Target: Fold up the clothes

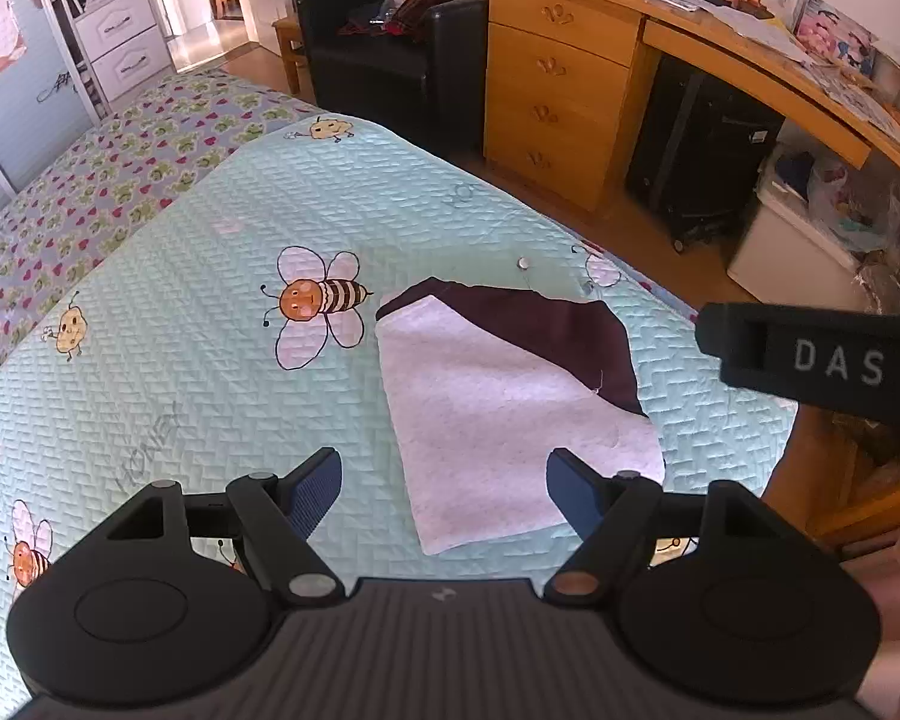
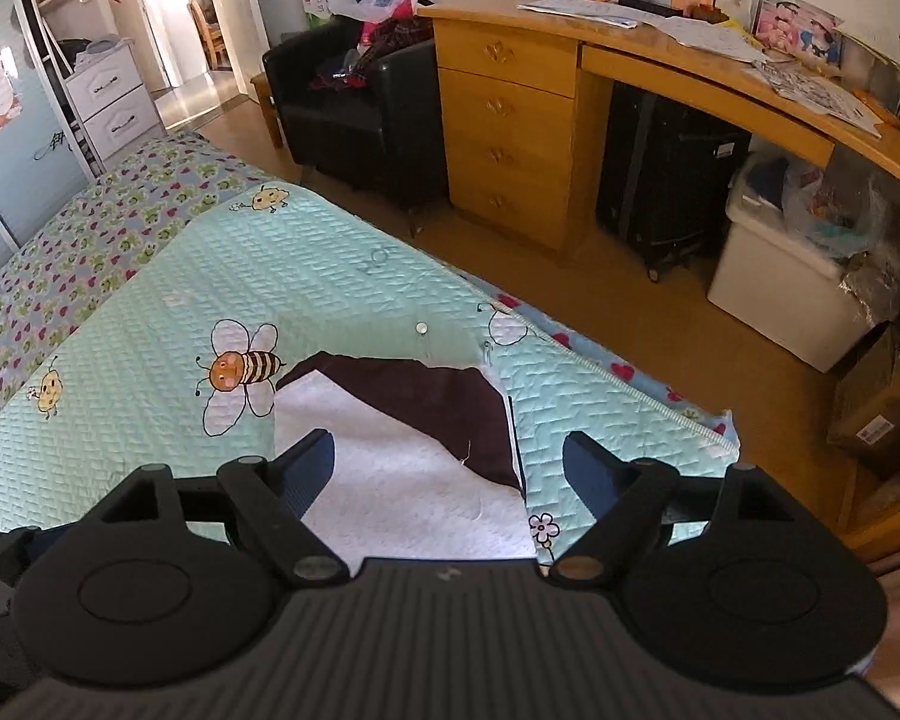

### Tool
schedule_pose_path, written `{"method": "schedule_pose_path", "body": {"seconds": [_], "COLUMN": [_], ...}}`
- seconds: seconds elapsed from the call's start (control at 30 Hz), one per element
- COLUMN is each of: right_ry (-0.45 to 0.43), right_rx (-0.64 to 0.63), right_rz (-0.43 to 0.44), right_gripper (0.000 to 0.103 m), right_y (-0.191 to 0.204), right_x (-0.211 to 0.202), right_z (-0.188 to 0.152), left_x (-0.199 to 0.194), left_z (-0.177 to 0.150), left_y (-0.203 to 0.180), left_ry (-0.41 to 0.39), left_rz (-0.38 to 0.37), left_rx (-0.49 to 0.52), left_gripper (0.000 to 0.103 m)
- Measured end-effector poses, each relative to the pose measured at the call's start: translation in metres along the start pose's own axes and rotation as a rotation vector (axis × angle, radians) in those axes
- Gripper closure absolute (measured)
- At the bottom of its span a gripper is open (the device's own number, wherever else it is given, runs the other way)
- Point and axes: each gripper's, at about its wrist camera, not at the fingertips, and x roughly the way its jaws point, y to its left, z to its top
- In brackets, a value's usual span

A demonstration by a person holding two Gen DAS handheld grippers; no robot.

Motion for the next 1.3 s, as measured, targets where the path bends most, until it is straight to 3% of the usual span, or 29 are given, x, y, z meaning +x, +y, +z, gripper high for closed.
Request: {"method": "schedule_pose_path", "body": {"seconds": [0.57, 0.97, 1.3], "right_ry": [-0.016, -0.059, -0.245], "right_rx": [-0.054, -0.071, -0.149], "right_rz": [-0.051, -0.017, -0.017], "right_gripper": [0.019, 0.018, 0.012], "right_y": [0.001, 0.004, 0.018], "right_x": [-0.006, -0.014, -0.043], "right_z": [-0.001, -0.006, -0.011], "left_x": [-0.004, -0.01, -0.017], "left_z": [0.0, -0.001, -0.002], "left_y": [-0.003, 0.006, 0.009], "left_ry": [0.008, -0.007, -0.058], "left_rz": [0.016, 0.033, 0.064], "left_rx": [0.009, 0.003, 0.011], "left_gripper": [0.025, 0.025, 0.024]}}
